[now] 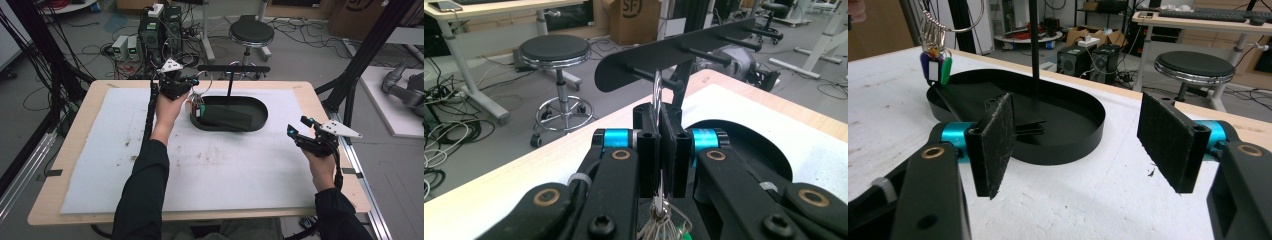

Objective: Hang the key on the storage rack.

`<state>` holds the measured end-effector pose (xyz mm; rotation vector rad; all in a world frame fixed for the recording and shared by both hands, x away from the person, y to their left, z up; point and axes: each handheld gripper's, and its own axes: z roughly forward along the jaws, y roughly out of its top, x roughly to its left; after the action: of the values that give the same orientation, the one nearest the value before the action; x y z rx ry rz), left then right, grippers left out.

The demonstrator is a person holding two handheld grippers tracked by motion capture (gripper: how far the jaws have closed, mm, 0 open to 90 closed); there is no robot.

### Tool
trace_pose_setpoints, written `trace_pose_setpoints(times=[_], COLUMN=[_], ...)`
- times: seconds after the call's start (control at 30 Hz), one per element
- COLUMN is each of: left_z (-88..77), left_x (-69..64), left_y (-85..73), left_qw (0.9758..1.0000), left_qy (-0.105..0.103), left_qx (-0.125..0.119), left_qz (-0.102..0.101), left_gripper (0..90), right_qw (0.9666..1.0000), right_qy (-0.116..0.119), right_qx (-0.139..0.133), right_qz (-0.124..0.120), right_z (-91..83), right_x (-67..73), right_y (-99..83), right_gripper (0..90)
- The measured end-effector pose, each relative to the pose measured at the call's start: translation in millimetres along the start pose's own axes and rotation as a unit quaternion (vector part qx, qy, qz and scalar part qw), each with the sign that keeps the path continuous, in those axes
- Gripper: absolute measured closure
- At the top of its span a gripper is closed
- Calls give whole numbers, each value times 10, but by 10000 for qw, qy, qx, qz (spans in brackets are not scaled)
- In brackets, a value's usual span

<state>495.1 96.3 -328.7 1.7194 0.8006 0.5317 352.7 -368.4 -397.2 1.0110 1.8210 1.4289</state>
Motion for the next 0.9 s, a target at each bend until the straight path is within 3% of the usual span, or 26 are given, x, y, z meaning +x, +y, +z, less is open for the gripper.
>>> trace_pose_setpoints(times=[0.17,0.33,0.53,0.67,0.77,0.9], left_z=[34,33,-46,-169,-325,-573], left_x=[2,27,-5,-73,-153,-246], left_y=[-20,-32,-52,-94,-157,-270], left_qw=[9999,9997,9988,9980,9981,9989], left_qy=[85,219,465,608,570,408], left_qx=[53,54,132,134,88,-20], left_qz=[-14,-102,-49,79,203,221], left_gripper=[849,770,589,499,471,427], right_qw=[10000,10000,10000,10000,10000,10000], right_qy=[-2,5,-2,-17,-22,-20], right_qx=[-3,1,-8,-13,-27,-27], right_qz=[4,10,17,22,20,8], right_z=[1,0,2,0,7,17], right_x=[-2,-5,-14,-16,-19,-8], right_y=[0,-2,-4,-2,-1,1], right_gripper=[322,322,322,322,322,322])
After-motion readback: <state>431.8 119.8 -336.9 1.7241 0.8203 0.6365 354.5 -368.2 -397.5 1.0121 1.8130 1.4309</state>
